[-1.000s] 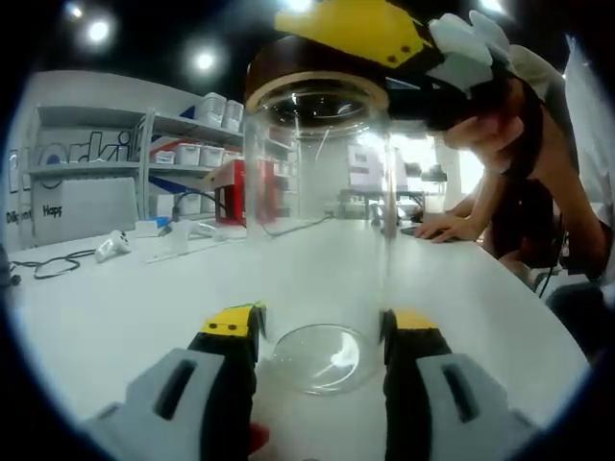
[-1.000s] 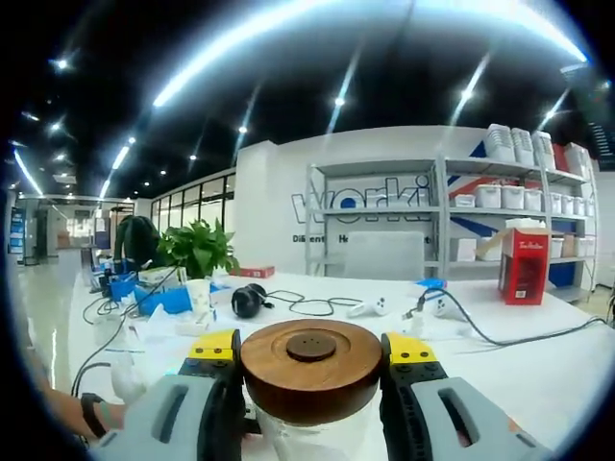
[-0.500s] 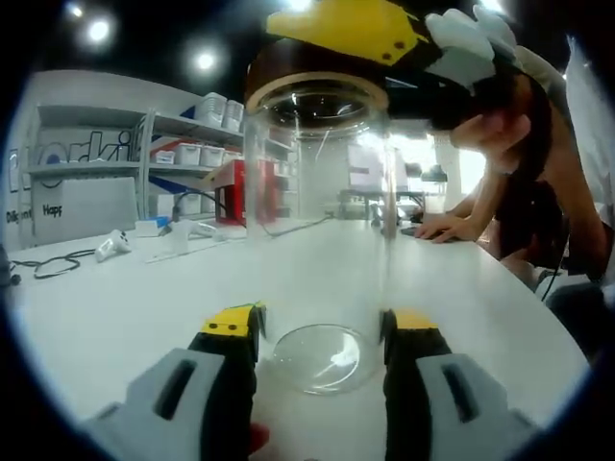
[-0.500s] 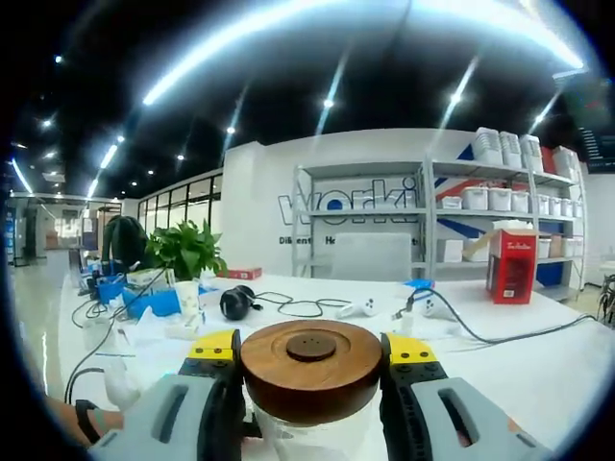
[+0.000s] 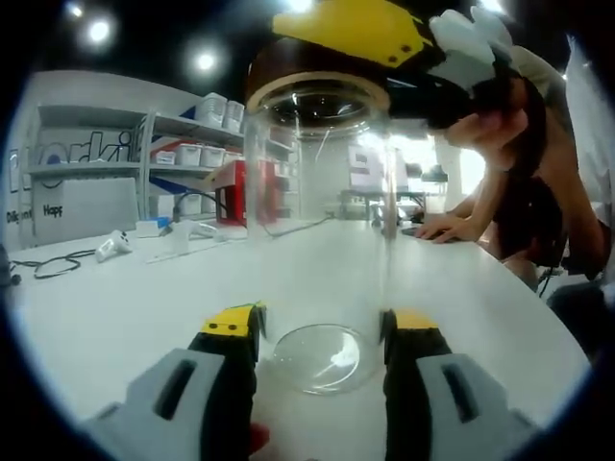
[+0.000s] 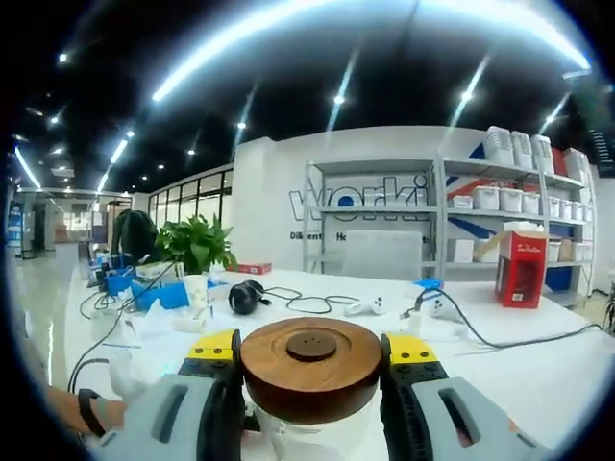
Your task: Clamp the coffee can twist off the lid put the lid on the table pick up the lid cover the can tighten the lid
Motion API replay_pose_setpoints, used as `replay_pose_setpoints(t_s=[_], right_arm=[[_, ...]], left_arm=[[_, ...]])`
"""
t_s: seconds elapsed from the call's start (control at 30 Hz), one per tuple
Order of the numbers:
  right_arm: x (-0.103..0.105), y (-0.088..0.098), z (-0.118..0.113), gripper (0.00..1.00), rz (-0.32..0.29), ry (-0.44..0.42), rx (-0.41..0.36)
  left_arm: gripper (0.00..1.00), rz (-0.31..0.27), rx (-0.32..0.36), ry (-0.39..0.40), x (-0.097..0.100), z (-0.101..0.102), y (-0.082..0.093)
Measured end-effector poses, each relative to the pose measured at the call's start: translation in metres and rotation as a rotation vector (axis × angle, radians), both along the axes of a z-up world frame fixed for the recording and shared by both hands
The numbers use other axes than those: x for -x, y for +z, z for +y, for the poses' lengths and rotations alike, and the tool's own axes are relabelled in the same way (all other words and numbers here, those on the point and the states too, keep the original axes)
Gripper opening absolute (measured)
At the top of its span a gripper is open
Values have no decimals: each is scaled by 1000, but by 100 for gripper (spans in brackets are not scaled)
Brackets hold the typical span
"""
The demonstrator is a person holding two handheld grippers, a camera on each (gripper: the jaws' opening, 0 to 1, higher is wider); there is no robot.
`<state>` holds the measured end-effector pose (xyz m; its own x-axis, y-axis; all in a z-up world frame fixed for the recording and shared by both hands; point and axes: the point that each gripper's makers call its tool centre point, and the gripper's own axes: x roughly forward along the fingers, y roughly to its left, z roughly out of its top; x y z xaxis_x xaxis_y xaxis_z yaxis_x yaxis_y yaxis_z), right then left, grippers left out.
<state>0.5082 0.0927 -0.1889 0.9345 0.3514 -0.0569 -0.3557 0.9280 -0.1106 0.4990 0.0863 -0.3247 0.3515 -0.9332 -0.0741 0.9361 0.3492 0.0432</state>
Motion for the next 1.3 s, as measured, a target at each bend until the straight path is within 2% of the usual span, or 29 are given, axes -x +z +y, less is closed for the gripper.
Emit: replay_pose_setpoints(t_s=[0.03,0.07,0.13,0.27,0.33,0.43,0.47,0.53,0.6,0.63,0.7,0.87,0.97,1.07,1.17,1.3], right_arm=[[1,-2,2,53,0,44,48],[3,-2,4,54,8,91,45],[6,8,-1,53,-2,159,-43],[9,21,-5,53,-12,326,-75],[13,23,-2,55,-14,455,-49],[12,22,-3,59,-27,569,30],[11,22,-3,60,-28,615,36],[11,17,-2,60,10,716,26],[7,15,-3,59,12,781,41],[6,15,-3,58,3,799,56],[1,16,-5,58,4,824,38],[9,17,1,60,12,940,-6],[13,15,2,61,7,991,10],[8,21,3,60,-13,1004,-16],[8,24,5,59,10,1051,-74],[8,22,7,57,15,1056,-81]], left_arm=[[42,0,0,0,0,0,0],[42,0,0,0,0,0,0],[42,0,0,0,0,0,0],[42,0,0,-1,2,0,1],[42,0,0,-1,2,0,1],[42,0,0,0,2,0,1],[42,0,0,0,2,0,0],[42,0,0,-1,2,0,0],[42,0,1,0,3,0,0],[42,1,1,-1,2,0,0],[42,1,1,-1,2,0,0],[42,1,1,-1,2,-1,0],[42,1,2,-2,2,-1,0],[42,2,2,-1,2,-1,0],[42,3,2,-1,2,-1,0],[42,3,3,-2,1,0,0]])
